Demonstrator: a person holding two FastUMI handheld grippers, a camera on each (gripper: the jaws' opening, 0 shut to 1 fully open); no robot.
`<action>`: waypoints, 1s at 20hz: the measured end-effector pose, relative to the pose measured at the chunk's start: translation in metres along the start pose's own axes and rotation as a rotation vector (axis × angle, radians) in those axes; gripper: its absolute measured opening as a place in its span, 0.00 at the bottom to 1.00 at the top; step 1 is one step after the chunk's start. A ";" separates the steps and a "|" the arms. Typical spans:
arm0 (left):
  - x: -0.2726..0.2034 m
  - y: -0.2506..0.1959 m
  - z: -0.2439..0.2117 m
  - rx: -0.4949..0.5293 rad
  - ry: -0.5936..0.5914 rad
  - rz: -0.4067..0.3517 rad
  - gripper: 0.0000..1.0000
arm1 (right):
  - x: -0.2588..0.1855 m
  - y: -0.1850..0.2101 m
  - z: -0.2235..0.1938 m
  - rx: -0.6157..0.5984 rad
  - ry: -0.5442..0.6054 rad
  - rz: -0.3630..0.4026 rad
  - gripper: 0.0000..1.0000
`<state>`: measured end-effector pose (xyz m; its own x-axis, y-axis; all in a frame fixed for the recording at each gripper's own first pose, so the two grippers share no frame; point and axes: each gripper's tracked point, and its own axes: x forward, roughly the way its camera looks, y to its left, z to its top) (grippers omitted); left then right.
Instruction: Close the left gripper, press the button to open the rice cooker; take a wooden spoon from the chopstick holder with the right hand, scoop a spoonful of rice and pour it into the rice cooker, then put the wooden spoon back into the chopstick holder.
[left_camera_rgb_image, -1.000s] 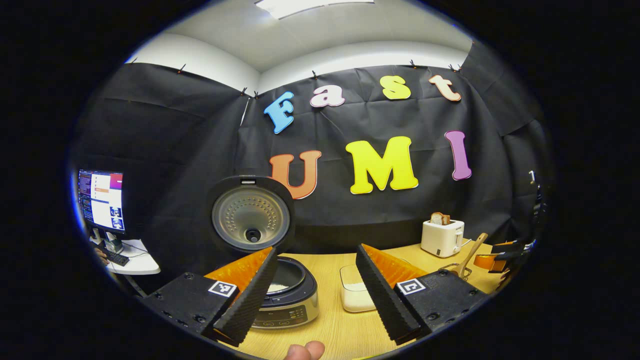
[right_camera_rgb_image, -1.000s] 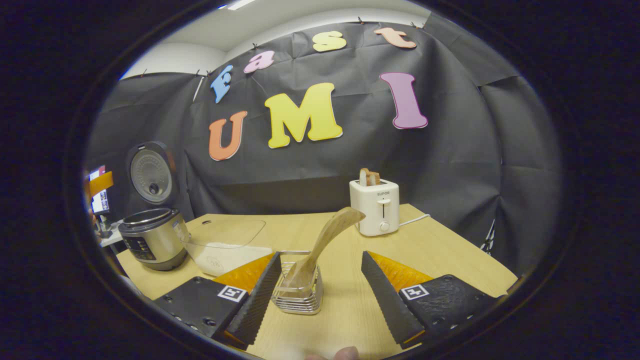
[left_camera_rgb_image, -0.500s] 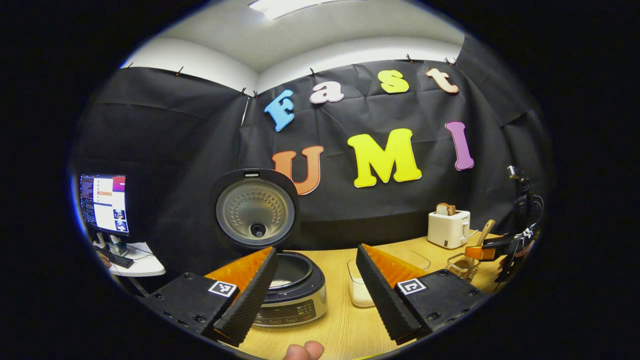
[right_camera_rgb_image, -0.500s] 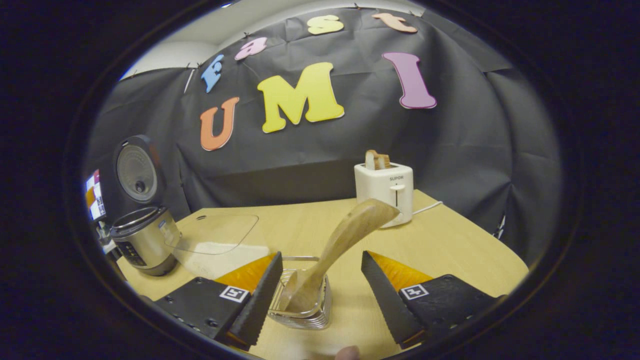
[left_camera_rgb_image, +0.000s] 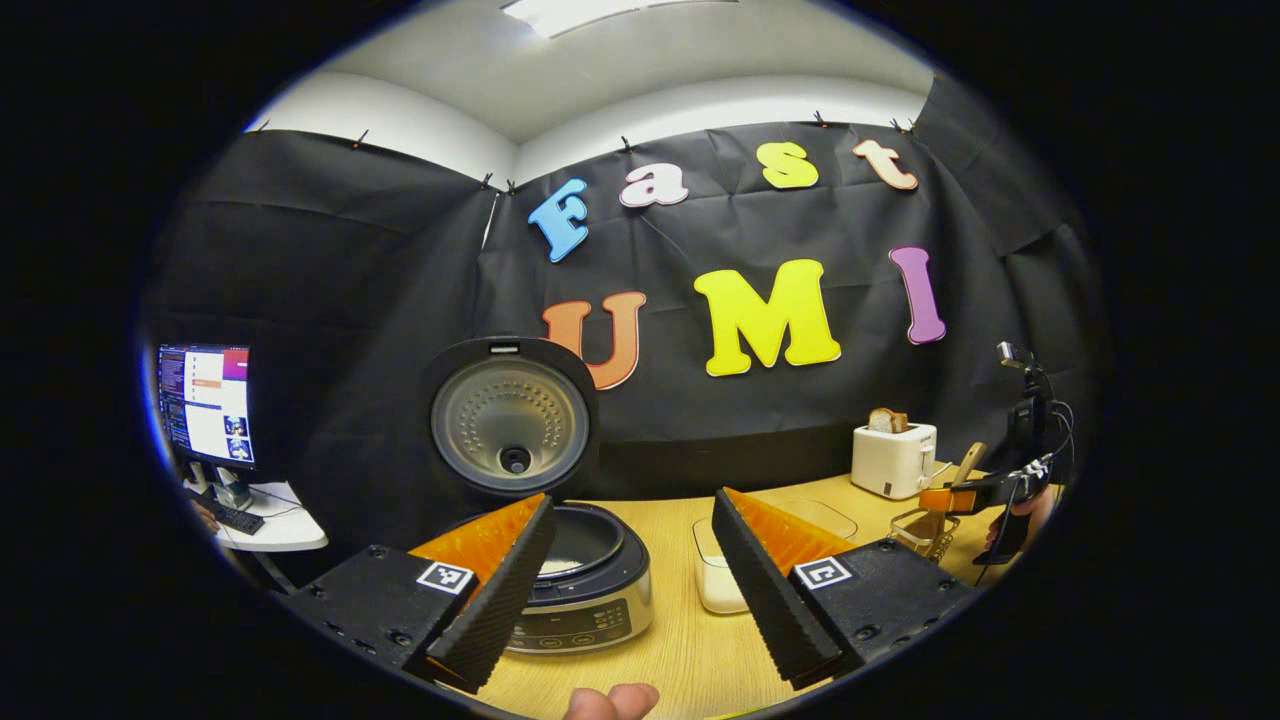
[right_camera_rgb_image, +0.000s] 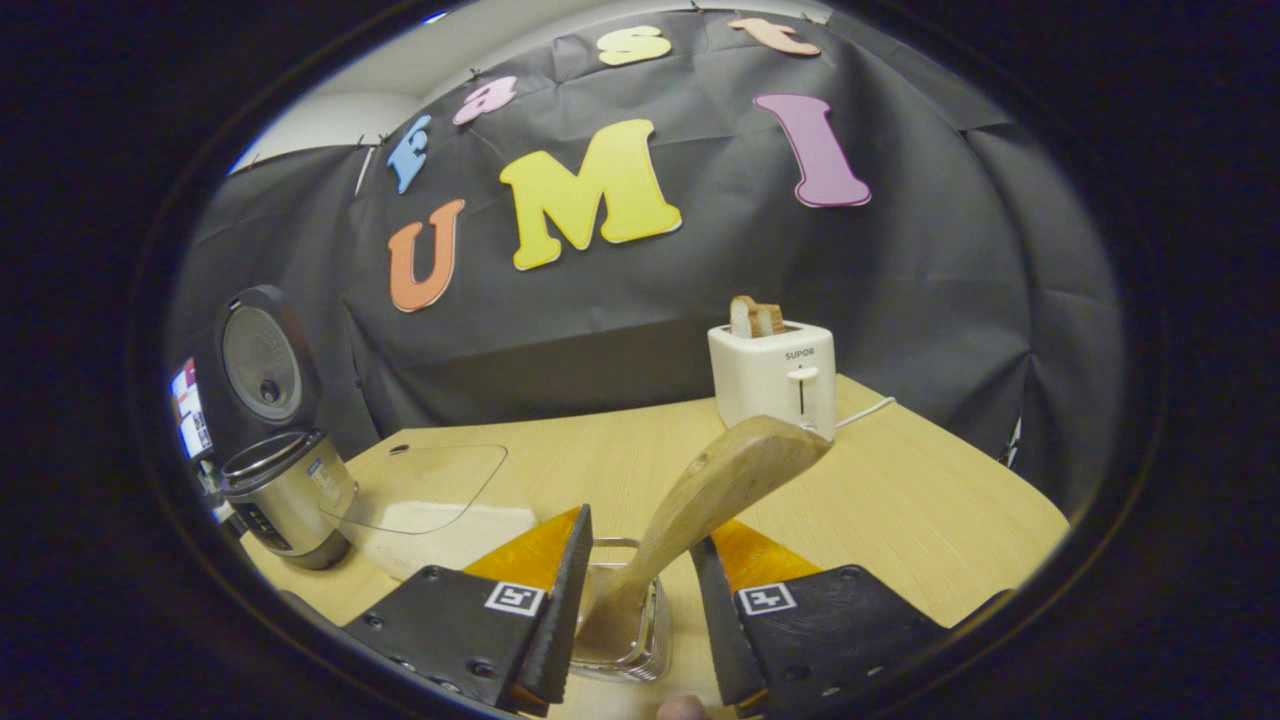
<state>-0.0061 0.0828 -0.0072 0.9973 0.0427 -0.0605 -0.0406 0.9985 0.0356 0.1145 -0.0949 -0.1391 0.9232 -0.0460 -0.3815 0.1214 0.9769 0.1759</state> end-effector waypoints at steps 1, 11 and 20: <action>0.001 0.002 -0.002 -0.005 0.006 0.005 1.00 | 0.000 -0.001 0.000 0.004 -0.001 -0.008 0.55; -0.002 0.020 0.000 -0.072 0.017 0.031 1.00 | -0.004 0.013 0.005 0.056 0.014 0.036 0.00; -0.005 0.030 0.000 -0.047 0.017 0.050 1.00 | -0.029 0.028 0.052 -0.011 -0.060 0.044 0.00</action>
<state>-0.0126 0.1123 -0.0056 0.9928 0.0928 -0.0763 -0.0936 0.9956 -0.0079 0.1101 -0.0771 -0.0762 0.9478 -0.0149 -0.3185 0.0763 0.9805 0.1811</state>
